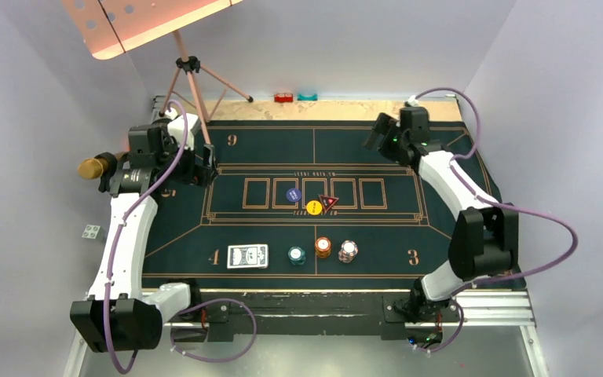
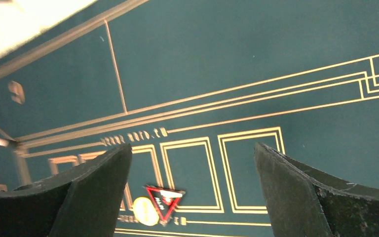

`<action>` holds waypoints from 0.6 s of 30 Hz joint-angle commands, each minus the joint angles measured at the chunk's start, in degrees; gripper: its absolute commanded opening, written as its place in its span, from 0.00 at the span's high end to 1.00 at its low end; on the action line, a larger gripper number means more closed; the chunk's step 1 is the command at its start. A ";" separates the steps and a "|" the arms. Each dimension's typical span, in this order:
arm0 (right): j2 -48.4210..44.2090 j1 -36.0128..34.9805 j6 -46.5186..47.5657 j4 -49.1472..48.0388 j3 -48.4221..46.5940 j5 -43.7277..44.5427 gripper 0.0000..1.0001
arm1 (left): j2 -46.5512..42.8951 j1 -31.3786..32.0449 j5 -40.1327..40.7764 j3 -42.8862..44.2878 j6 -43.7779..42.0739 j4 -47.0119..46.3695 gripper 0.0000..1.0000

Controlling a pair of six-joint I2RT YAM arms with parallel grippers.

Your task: Distribute texas hold em gaming equipment

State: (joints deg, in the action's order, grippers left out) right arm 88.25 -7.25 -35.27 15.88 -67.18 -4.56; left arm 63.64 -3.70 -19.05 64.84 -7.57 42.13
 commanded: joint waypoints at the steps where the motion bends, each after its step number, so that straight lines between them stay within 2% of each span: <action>1: 3.88 -12.66 10.44 11.29 -12.79 19.26 0.02 | -2.26 0.04 0.44 -1.20 1.44 -3.46 0.00; 3: 6.86 -17.71 12.22 15.56 -17.93 28.23 0.02 | -2.57 0.05 -0.59 -1.82 1.29 -4.17 0.00; 4: 7.39 -18.92 12.48 15.66 -18.82 29.18 0.02 | -2.47 0.05 -1.17 -2.04 1.38 -4.21 0.00; 12: 9.17 -23.51 13.59 7.76 -18.58 20.89 0.02 | 0.88 0.02 -4.03 -1.62 -0.50 0.44 0.00; 15: 12.64 -25.70 14.08 7.30 -19.50 19.29 0.13 | 0.00 0.10 -4.67 -3.04 -1.05 0.14 0.00; 18: 15.96 -27.60 13.51 6.74 -19.22 18.20 0.19 | -0.44 0.08 -4.90 -3.71 -1.33 0.50 0.00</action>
State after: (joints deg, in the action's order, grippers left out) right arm 100.60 -31.81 -22.72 24.53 -84.90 15.38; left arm 64.79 -3.73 -22.22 62.06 -7.73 42.37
